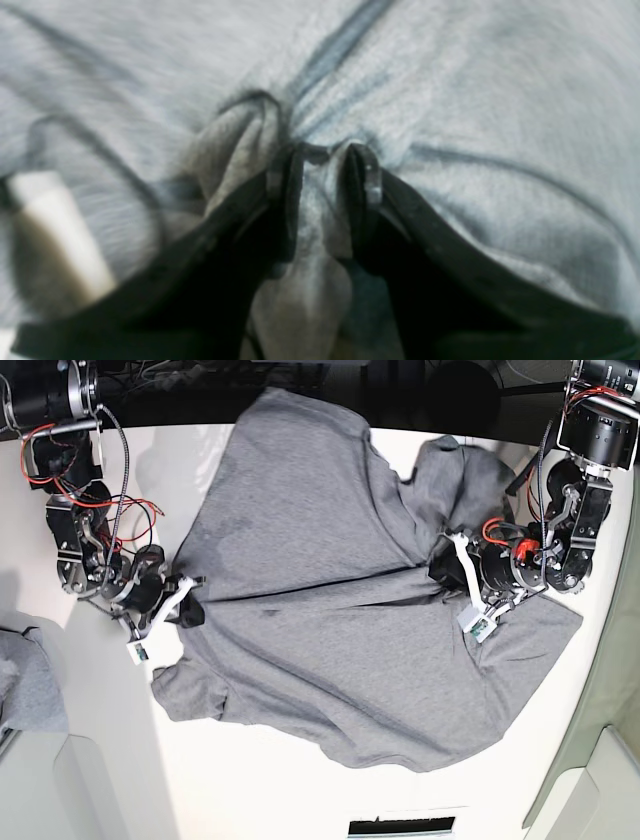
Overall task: Layout the t-shirt on the table in an organized manner, then fold the t-shirt properly
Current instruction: 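Lift the shirt with both grippers and shake it out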
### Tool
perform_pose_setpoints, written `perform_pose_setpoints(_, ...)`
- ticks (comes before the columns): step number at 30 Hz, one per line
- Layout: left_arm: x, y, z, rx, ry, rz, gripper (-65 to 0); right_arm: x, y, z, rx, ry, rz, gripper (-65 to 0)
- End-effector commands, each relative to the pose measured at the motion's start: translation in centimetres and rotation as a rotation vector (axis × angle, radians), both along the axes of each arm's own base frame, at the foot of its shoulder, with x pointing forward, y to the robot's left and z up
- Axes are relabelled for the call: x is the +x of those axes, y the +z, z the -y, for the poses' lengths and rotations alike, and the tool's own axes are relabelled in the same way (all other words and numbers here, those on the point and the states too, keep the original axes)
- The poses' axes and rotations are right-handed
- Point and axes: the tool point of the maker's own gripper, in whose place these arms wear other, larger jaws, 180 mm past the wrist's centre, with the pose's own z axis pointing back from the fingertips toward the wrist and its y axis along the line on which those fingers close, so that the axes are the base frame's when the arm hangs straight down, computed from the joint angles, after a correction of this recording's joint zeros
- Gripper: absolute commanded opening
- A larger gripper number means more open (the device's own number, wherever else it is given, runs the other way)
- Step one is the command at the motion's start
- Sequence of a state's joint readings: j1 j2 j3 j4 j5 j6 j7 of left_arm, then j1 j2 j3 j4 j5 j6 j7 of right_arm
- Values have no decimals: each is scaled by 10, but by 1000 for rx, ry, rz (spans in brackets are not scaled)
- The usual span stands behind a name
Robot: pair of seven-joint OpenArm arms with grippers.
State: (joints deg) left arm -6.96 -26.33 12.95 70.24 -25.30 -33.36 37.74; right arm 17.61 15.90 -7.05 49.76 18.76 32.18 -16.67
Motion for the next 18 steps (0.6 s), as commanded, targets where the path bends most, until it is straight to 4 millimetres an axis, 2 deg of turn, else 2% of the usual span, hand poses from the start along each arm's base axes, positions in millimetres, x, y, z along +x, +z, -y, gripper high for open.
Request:
perform_pose_setpoints(1,15,10,-10,40,9,28,-476,-21,-9,5,-42,35,-50,-650)
perform_pose_setpoints(6,51,34,9,31,-13,110,-476,-80,-2,-26,37,86,-33,-650)
perform_pose_setpoints(8,56,38,18,14,-32,122,-476,-95,8,-39,59,110,-7,-650)
perform_pose_setpoints(10,57,40,18,16,-35,123,-476,-100,24,-49,77,125,37,-650)
perform_pose_setpoints(13,55,47,15,13,-47,116,-476,-81,57,-51,92,92,141,-650)
perform_pose_setpoints(16,55,81,27,-79,-106,166,-476,-44,92,-38,94,35,257,-650)
perform_pose_setpoints(18,55,104,28,-103,-132,206,-476,-19,109,-30,94,2,312,-650)
